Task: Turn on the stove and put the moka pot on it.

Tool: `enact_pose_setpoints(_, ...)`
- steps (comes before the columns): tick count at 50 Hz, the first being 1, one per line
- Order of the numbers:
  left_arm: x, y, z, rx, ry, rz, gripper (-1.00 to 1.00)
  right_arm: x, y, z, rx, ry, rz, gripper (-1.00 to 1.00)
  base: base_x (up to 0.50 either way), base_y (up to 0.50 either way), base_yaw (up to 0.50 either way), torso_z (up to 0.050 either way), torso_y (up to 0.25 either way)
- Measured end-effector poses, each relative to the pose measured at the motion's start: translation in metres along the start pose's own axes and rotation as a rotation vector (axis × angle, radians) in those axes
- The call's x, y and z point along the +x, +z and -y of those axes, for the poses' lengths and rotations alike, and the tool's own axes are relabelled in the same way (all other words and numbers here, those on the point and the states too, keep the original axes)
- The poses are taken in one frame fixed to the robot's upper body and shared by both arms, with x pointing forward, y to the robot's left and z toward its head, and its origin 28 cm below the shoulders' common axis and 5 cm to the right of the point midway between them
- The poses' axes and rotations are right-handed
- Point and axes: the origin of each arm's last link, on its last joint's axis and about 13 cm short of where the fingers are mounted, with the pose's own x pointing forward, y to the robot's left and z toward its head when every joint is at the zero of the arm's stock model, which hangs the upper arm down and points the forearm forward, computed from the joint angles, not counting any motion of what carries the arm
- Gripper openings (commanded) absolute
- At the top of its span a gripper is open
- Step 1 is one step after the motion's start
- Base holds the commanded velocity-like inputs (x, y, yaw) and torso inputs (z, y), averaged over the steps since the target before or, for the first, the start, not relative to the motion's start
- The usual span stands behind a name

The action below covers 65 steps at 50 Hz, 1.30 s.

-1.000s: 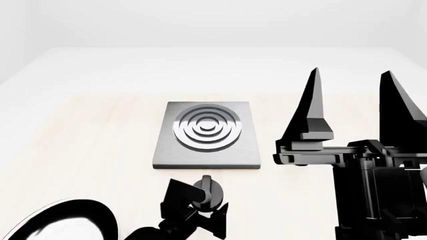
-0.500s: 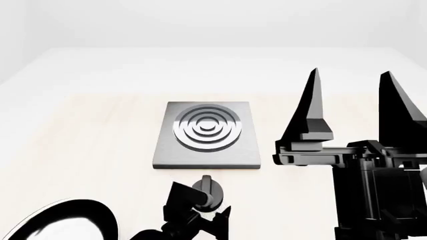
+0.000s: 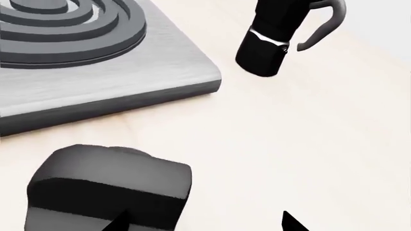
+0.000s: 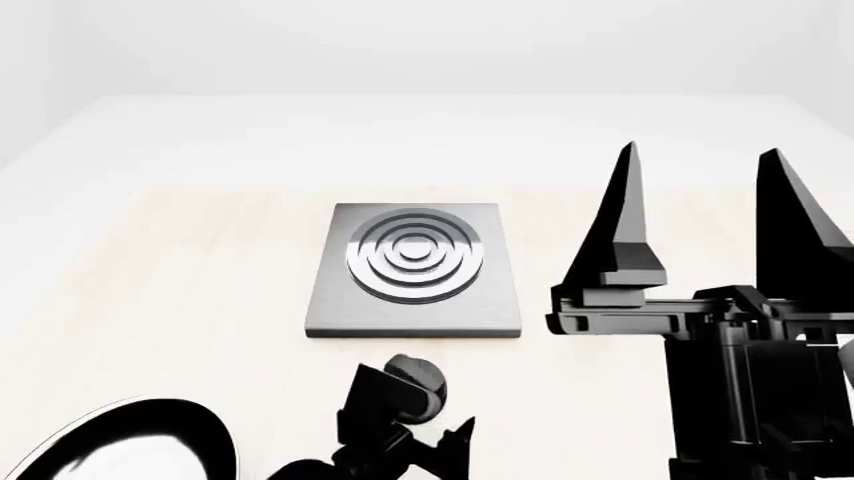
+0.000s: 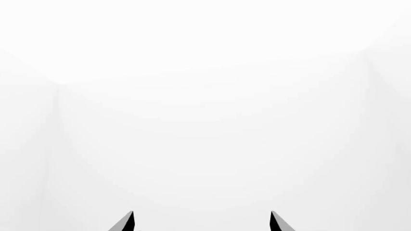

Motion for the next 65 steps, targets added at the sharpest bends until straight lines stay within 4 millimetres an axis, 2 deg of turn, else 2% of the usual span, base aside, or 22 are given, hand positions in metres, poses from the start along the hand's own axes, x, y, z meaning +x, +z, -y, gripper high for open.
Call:
enact_pose_setpoints(20,0.003,0.017,0.001,0.019,-0.016,-0.009,1.0,-0.004,-0.003,0.003,0.004,-0.006,-0.006,1.0,0.0,0.0,0.0,0.0,0.002)
enact_pose_setpoints(32,-0.009,0.053,0.005,0.107,0.024,0.168,1.0,-0.003,-0.002,0.003,0.007,-0.006,-0.007,1.0,0.0,0.0,0.0,0.0,0.001)
enact_pose_setpoints(48,-0.04,0.094,0.009,0.272,0.146,0.509,1.0,-0.004,-0.003,0.001,0.008,0.001,-0.008,1.0,0.0,0.0,0.0,0.0,0.0)
enact_pose_setpoints(65,-0.099,0.122,0.016,0.514,0.425,0.901,1.0,-0.002,-0.006,0.004,-0.006,-0.005,-0.017,1.0,0.0,0.0,0.0,0.0,0.0)
